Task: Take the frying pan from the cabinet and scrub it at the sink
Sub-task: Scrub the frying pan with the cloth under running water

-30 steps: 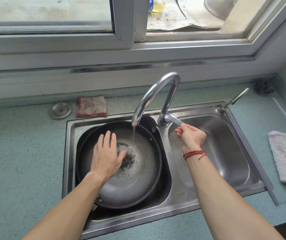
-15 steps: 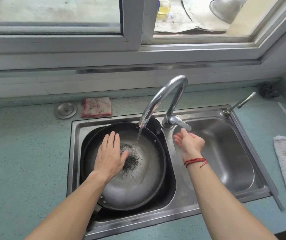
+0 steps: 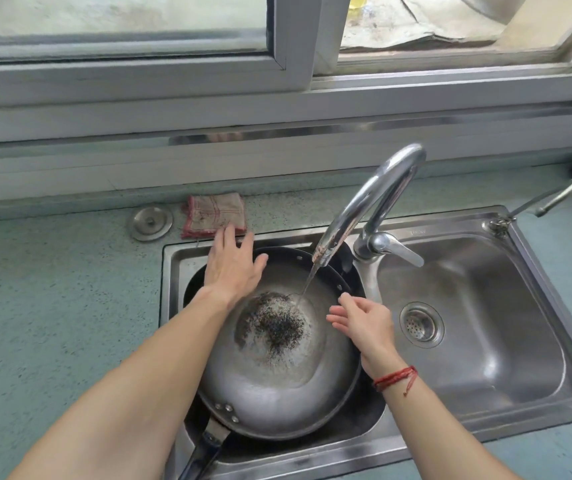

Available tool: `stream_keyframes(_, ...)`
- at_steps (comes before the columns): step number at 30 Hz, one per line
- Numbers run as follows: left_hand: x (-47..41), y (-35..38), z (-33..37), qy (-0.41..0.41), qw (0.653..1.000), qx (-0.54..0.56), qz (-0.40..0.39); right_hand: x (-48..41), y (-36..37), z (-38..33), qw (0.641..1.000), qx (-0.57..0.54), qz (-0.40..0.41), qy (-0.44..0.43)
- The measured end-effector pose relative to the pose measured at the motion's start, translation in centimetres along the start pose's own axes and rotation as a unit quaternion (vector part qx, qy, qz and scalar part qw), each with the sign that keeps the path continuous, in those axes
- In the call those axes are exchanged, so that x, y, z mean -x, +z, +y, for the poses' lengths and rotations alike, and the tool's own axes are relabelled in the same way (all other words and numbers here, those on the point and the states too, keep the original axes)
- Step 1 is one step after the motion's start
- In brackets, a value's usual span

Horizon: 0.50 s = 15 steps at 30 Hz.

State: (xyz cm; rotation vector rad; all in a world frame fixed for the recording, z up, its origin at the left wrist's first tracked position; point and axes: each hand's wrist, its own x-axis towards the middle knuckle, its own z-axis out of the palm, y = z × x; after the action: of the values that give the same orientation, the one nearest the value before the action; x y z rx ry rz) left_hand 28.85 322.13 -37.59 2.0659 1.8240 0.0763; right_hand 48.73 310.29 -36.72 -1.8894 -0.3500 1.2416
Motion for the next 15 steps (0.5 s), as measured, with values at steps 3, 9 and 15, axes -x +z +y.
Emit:
stream_keyframes(3, -1.5, 0.3, 0.1, -0.007, 1.0, -0.009, -0.007, 0.0, 0.7, 0.3, 1.0, 0.021, -0.016, -0.003)
stream_keyframes(9, -3.5, 0.0, 0.1, -0.038, 0.998, -0.047, -0.012, 0.1, 1.3, 0.2, 0.999, 0.033, -0.038, -0.006)
stream_keyframes(15, -3.8, 0.0, -0.1, -0.05, 0.996, -0.075, 0.026, 0.4, 0.9, 0.4, 0.998, 0.049, -0.05, -0.011)
